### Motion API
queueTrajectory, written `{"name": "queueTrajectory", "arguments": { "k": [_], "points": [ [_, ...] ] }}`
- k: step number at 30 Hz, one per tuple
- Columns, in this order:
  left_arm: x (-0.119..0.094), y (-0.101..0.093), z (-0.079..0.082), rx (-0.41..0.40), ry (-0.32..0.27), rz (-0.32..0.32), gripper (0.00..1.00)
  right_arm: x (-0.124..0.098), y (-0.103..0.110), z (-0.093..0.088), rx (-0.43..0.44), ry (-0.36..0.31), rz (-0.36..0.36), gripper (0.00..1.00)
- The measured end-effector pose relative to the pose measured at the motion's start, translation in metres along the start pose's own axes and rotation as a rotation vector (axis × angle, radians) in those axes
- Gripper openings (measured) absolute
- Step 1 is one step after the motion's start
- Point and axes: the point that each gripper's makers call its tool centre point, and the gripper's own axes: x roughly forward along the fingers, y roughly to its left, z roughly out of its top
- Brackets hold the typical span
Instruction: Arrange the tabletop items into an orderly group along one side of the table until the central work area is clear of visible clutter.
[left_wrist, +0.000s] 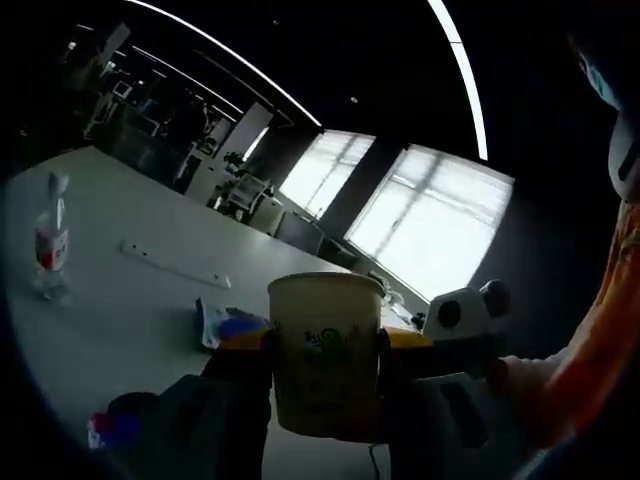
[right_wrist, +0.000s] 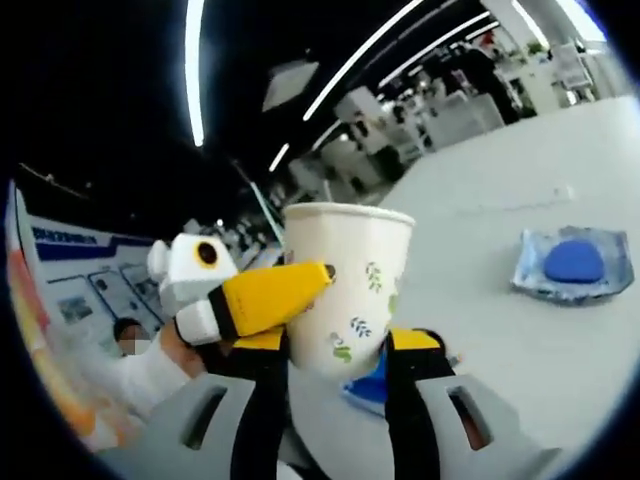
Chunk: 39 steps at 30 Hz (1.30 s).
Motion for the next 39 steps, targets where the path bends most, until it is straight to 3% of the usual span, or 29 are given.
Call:
{"name": "queueTrajectory", "arguments": {
  "k": [3, 8, 14, 16, 18, 23, 27, 29, 31, 32, 35, 39],
  "points": [
    [-0.002, -0.001, 0.0, 0.005, -0.002, -0.016, 0.43, 0.0, 0.001, 0.0, -0.056, 0.005, -0.003, 0.36],
    [-0.007, -0.01, -0.001, 0.091, 0.061, -0.05, 0.43, -0.004, 0.0, 0.006, -0.135, -0.017, -0.022, 0.35],
    [-0.016, -0.01, 0.027, 0.112, 0.025, -0.01, 0.53, -0.012, -0.013, 0.016, -0.332, -0.026, -0.115, 0.35],
    [-0.018, -0.013, 0.038, 0.185, 0.019, 0.004, 0.57, -0.015, -0.016, 0.019, -0.394, -0.023, -0.145, 0.35],
    [-0.02, -0.026, 0.049, 0.296, 0.061, -0.004, 0.58, -0.017, -0.021, 0.02, -0.461, -0.01, -0.184, 0.35],
    [-0.014, -0.061, 0.066, 0.357, 0.106, -0.067, 0.5, -0.021, -0.024, 0.025, -0.6, -0.007, -0.24, 0.35],
    [-0.003, -0.072, 0.053, 0.529, 0.236, -0.066, 0.39, -0.021, -0.02, 0.03, -0.62, -0.033, -0.236, 0.35],
    [0.002, -0.075, 0.037, 0.556, 0.313, -0.088, 0.29, -0.021, -0.019, 0.03, -0.648, -0.03, -0.24, 0.35],
    [0.005, -0.074, 0.024, 0.573, 0.379, -0.108, 0.14, -0.021, -0.018, 0.031, -0.671, -0.034, -0.239, 0.35],
    [0.008, -0.074, 0.026, 0.583, 0.364, -0.108, 0.02, -0.021, -0.019, 0.028, -0.696, -0.013, -0.238, 0.35],
    [0.008, -0.078, 0.021, 0.521, 0.405, -0.131, 0.0, -0.022, -0.021, 0.024, -0.692, -0.012, -0.23, 0.35],
    [0.006, -0.073, 0.019, 0.514, 0.437, -0.111, 0.0, -0.023, -0.023, 0.02, -0.703, 0.009, -0.232, 0.35]
  ]
}}
